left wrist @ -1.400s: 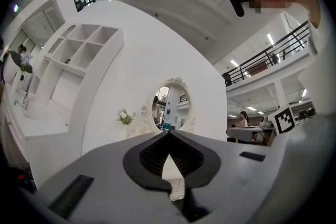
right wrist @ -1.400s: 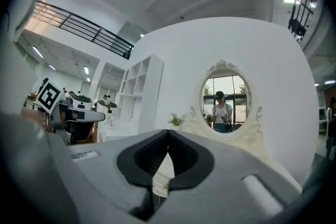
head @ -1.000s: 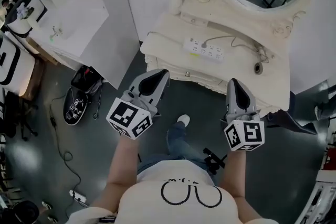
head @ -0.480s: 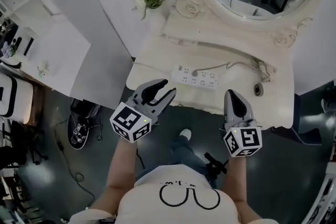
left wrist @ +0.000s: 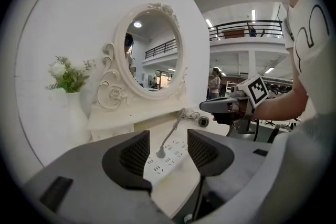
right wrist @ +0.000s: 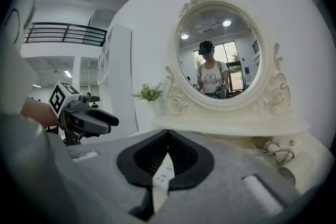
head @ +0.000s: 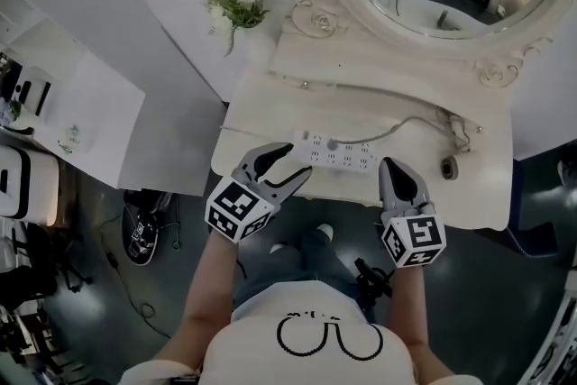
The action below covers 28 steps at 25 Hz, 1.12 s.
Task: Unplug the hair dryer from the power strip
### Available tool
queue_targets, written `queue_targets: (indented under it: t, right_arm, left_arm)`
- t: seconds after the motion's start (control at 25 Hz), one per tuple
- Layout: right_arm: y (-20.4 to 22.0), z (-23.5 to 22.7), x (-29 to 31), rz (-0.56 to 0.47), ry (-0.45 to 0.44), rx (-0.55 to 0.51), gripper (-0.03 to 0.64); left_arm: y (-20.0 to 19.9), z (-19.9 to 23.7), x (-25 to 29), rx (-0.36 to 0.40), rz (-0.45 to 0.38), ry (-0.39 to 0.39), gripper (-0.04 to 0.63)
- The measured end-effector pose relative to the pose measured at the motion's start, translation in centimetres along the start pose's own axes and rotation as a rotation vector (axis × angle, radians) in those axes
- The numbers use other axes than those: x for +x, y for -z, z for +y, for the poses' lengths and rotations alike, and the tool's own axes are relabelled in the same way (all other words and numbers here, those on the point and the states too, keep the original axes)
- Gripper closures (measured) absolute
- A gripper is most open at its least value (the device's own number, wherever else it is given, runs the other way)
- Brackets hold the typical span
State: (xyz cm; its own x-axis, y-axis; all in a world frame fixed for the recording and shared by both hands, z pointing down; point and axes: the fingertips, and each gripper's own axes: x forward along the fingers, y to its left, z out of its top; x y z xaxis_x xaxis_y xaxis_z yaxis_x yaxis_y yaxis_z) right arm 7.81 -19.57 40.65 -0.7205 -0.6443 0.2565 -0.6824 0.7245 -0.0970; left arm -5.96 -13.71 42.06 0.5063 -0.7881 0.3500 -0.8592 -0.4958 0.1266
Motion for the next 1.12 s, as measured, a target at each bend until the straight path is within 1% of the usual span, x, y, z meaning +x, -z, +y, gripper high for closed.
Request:
queue_targets:
  t: [0.16, 0.28, 0.36, 0.44, 0.52, 0.6, 0.64, 0.76, 0.88, 0.96, 1.04, 1.12]
  right_arm:
    - [1.5, 0.5, 0.8, 0.027, 0.009, 0.028, 0.617]
    - [2.8, 0.5, 1.2, 0.061, 0.037, 0.041, 0.617]
    - [3.1, 0.4, 1.5, 0.080, 0.056, 0.046, 0.617]
    - [3.3, 0.1, 1.6, 0.095, 0.085, 0.058, 0.617]
    - [3.2, -0.4, 1.8, 0.109, 0.120, 0.073, 0.617]
    - [3.0, -0.9, 2.3, 0.123, 0.145, 0.073, 0.617]
    - [2.9, -0.9, 2.6, 0.131, 0.152, 0.071, 0.617]
    - [3.4, -0.3, 3.7, 0.160, 0.169, 0.068, 0.617]
    - [4.1, 0.2, 4.7, 0.191, 0.211, 0.050, 0.617]
    - [4.5, 0.3, 5.0, 0.209, 0.244, 0.043, 0.617]
    - [5.0, 0.2, 5.1, 0.220, 0.272, 0.057, 0.617]
    - [5.5, 0.1, 5.1, 0.229, 0.295, 0.072, 0.617]
  left_arm:
    - [2.2, 1.0, 1.0, 0.029, 0.072, -0.001, 0.373]
    - [3.6, 2.1, 2.0, 0.012, 0.108, 0.015, 0.373]
    - [4.7, 2.8, 2.8, 0.014, 0.161, 0.038, 0.373]
    - [6.0, 3.4, 3.5, 0.051, 0.235, 0.060, 0.366]
    - [7.4, 3.9, 4.3, 0.105, 0.302, 0.096, 0.303]
    - [8.2, 4.2, 5.3, 0.135, 0.346, 0.148, 0.217]
    - [8.5, 4.3, 5.8, 0.146, 0.362, 0.176, 0.201]
    - [9.7, 4.7, 6.6, 0.183, 0.411, 0.261, 0.201]
    - [11.0, 5.4, 7.6, 0.235, 0.458, 0.333, 0.201]
    - [11.8, 5.6, 8.1, 0.290, 0.491, 0.368, 0.201]
    - [12.6, 5.8, 8.6, 0.349, 0.521, 0.395, 0.198]
    - [13.2, 5.9, 9.1, 0.402, 0.549, 0.419, 0.175]
